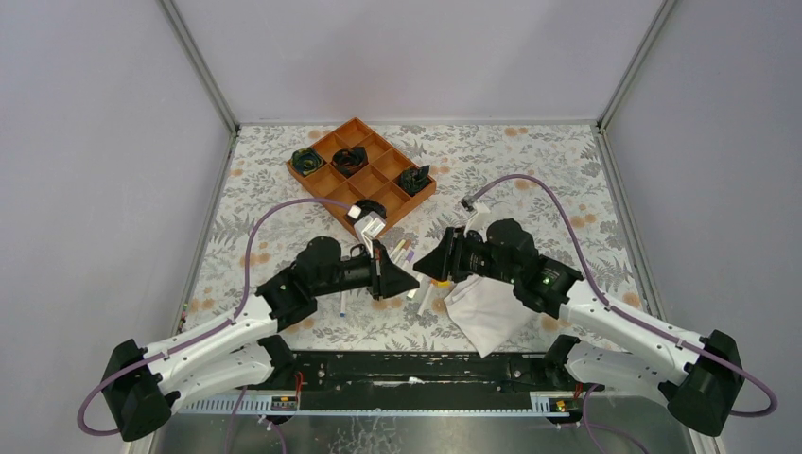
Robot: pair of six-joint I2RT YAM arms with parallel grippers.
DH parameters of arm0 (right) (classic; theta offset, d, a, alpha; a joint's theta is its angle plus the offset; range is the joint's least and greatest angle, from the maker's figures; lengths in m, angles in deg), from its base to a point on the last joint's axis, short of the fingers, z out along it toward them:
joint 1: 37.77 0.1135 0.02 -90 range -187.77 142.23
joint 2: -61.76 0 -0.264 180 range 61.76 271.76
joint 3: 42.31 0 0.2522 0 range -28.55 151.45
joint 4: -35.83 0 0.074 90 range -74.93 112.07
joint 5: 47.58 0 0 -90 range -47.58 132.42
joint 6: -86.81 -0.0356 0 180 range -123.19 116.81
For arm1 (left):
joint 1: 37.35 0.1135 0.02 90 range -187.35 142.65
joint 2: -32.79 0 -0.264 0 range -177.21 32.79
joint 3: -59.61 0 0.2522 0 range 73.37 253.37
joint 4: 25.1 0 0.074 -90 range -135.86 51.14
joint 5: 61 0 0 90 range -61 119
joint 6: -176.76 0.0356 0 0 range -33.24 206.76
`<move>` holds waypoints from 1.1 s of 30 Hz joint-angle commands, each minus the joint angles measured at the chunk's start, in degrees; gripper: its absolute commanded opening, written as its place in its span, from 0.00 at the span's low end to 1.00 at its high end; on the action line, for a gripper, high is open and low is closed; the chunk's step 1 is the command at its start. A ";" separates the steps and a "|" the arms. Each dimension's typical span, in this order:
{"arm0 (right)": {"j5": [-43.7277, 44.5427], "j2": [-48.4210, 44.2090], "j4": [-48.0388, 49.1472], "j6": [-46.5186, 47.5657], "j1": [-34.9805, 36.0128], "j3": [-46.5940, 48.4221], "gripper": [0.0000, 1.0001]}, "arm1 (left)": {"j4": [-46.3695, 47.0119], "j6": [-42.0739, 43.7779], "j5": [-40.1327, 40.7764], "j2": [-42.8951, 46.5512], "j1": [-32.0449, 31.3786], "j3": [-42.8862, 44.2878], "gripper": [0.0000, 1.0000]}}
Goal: Insert the pens into the pen caps
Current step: Pick up the pen from the center of the board.
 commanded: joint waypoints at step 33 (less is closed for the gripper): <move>5.78 -1.77 -10.80 7.02 -0.26 5.89 0.61 | -5.32 0.83 14.34 1.43 -0.97 2.58 0.00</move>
